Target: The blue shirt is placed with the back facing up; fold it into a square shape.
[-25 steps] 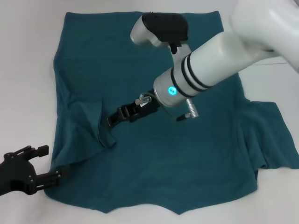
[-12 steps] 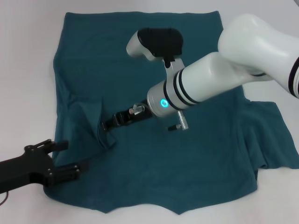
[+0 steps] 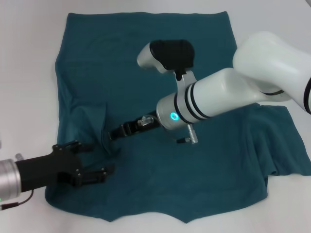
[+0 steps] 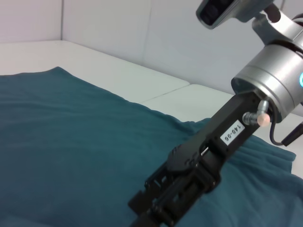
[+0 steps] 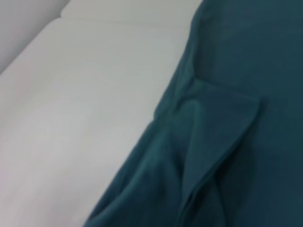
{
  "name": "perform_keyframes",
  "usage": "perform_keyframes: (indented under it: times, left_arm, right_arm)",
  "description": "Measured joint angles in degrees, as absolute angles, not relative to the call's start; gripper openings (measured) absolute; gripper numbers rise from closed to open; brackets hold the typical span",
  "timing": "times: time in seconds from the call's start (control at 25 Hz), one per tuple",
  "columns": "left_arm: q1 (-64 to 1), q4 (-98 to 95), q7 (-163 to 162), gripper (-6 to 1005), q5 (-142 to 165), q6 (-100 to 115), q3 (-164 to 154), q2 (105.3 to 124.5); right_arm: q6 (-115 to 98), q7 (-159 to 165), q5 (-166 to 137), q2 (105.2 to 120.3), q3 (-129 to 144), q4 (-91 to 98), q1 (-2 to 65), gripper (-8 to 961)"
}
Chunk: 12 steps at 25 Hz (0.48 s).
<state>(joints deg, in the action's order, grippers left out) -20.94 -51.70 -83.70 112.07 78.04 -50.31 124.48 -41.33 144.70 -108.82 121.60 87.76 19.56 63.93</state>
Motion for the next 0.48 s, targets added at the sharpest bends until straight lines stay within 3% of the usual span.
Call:
perform_keyframes:
  times: [0.28, 0.48]
  left_arm:
    - [-23.8, -48.7, -83.9, 900, 112.0, 75.5, -51.6, 124.47]
    - [-24.1, -48.6, -86.2, 900, 112.0, 72.3, -53.4, 124.45]
  right_arm:
    - [-41.3, 143.1, -108.8, 121.14, 87.6, 20.4, 62.0, 767]
    - [-45.0, 142.9, -108.8, 119.89, 86.2, 29.2, 55.5, 767]
